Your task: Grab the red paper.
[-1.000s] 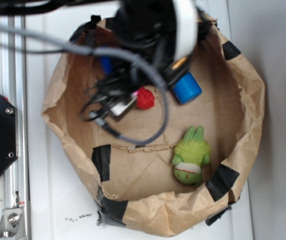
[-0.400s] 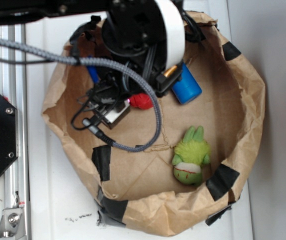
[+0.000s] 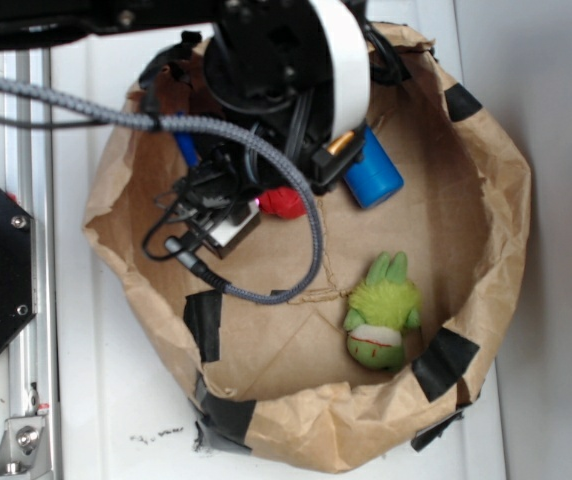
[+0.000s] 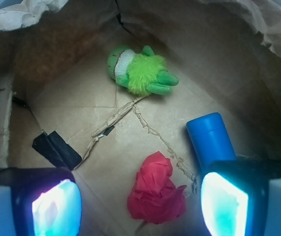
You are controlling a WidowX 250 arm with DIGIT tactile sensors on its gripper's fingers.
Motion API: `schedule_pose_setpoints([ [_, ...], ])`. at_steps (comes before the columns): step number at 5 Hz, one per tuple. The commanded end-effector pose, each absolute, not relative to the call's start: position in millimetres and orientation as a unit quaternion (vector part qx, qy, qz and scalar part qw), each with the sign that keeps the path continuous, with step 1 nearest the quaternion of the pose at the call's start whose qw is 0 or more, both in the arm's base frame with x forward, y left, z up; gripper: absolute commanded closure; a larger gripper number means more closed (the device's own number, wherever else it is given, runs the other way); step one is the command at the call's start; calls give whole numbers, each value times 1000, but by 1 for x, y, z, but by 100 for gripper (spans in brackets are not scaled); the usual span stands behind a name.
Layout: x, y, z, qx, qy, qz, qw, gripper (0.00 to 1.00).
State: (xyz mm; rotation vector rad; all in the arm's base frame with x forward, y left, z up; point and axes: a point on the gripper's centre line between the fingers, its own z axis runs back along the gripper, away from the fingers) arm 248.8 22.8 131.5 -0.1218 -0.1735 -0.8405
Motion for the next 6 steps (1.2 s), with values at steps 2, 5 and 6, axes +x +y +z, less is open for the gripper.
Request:
schedule_pose_setpoints([
  [2, 254, 8, 117, -29, -92, -402, 911, 0],
  [5, 282, -7, 79, 0, -81, -426, 901, 0],
  [6, 284, -5, 74, -4, -79, -423, 902, 0],
])
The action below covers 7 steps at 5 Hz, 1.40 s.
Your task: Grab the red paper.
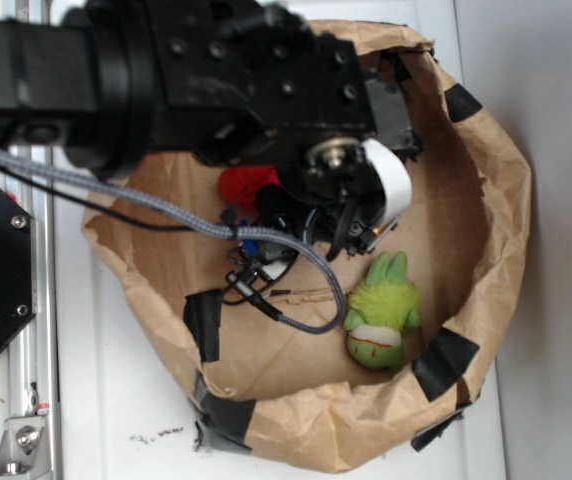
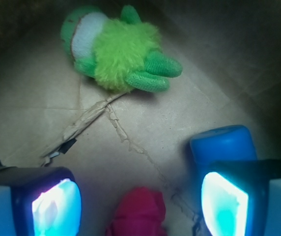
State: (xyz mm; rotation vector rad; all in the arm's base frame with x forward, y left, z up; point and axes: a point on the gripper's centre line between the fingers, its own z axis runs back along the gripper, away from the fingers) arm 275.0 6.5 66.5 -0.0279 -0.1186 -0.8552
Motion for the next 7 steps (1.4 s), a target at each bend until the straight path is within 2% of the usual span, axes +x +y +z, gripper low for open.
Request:
schedule_pose_setpoints([
  [1, 281, -4, 71, -4, -75, -424, 903, 0],
  [2, 287, -3, 73, -4, -64, -414, 908, 0],
  [3, 281, -1, 80, -12, -62, -413, 908, 0],
  [4, 272, 7, 75, -11, -49, -406, 913, 0],
  [6, 255, 22, 70, -5, -61, -396, 916, 0],
  [7, 254, 26, 68, -4, -61, -391, 918, 0],
])
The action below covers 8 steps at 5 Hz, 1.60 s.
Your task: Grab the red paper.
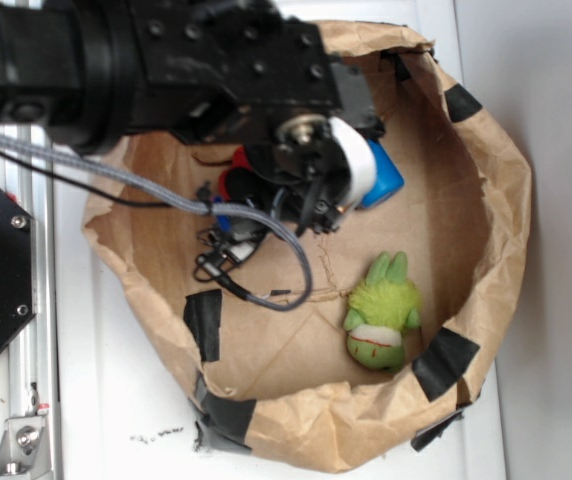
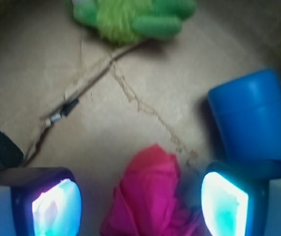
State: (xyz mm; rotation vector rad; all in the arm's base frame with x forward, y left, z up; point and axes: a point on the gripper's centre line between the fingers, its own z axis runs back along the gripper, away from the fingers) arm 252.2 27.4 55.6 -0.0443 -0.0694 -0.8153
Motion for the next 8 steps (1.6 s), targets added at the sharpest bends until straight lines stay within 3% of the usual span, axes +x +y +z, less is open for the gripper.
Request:
schedule_pose_setpoints([
  [1, 258, 30, 70, -4, -62, -382, 922, 0],
  [3, 257, 28, 64, -2, -52, -382, 923, 0],
  [5, 253, 12, 25, 20, -20, -398, 917, 0],
  [6, 258, 12, 14, 14, -17, -393, 919, 0],
  [7, 265, 16, 8, 10, -13, -380, 925, 19],
  [8, 266, 17, 8, 9, -14, -374, 927, 100],
])
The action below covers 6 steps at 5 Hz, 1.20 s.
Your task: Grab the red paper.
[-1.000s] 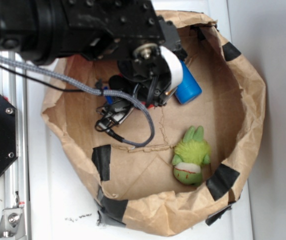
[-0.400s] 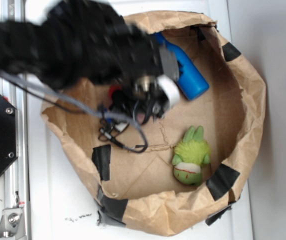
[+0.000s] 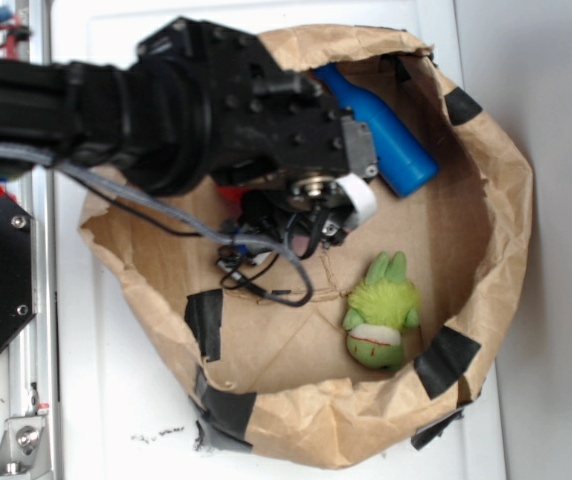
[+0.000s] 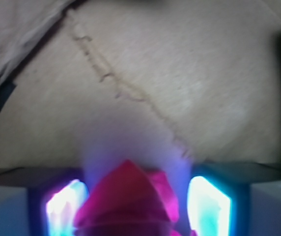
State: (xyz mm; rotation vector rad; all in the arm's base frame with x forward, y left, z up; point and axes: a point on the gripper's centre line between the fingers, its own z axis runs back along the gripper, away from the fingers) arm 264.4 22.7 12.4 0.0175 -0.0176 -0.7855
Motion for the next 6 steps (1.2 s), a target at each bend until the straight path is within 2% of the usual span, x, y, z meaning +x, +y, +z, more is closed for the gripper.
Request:
schedule_pose_setpoints([
  [1, 267, 19, 9, 7, -13, -371, 928, 100],
  [3, 267, 22, 20, 4, -17, -366, 931, 100],
  [4, 268, 16, 52, -5, -27, -315, 949, 100],
  [5, 275, 5, 101, -50, 0, -191, 980, 100],
  [6, 287, 1, 129, -65, 22, -72, 995, 100],
])
